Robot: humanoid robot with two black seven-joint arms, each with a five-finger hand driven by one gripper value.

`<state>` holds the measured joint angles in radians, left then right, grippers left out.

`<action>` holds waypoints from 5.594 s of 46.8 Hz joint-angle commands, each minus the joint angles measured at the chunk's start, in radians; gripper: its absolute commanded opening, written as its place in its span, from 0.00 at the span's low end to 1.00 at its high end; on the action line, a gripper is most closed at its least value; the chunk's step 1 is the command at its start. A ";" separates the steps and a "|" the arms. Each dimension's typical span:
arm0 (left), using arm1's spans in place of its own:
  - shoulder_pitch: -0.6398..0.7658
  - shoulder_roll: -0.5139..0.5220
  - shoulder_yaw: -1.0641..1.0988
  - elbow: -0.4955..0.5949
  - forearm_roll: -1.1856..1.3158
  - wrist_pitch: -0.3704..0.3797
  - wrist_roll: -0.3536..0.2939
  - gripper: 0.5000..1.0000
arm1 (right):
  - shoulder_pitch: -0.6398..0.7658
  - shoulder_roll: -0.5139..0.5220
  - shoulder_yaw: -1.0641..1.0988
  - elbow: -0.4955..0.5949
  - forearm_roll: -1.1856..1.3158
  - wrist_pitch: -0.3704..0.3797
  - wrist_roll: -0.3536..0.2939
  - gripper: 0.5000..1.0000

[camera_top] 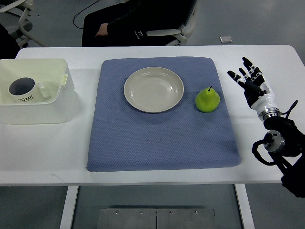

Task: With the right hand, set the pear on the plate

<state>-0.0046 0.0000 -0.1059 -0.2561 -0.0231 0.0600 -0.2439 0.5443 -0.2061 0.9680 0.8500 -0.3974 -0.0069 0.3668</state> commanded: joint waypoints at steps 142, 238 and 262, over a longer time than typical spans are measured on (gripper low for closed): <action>-0.005 0.000 0.000 0.000 -0.001 0.000 0.000 1.00 | -0.023 0.044 -0.149 -0.006 0.002 0.002 0.146 1.00; -0.005 0.000 0.000 0.000 -0.001 0.000 0.000 1.00 | -0.001 0.063 -0.347 -0.008 -0.012 -0.101 0.244 1.00; -0.003 0.000 0.000 0.000 -0.001 0.000 0.000 1.00 | -0.003 0.094 -0.376 -0.095 -0.011 -0.101 0.244 1.00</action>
<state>-0.0088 0.0000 -0.1058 -0.2562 -0.0245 0.0602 -0.2439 0.5418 -0.1162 0.5932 0.7610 -0.4085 -0.1073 0.6114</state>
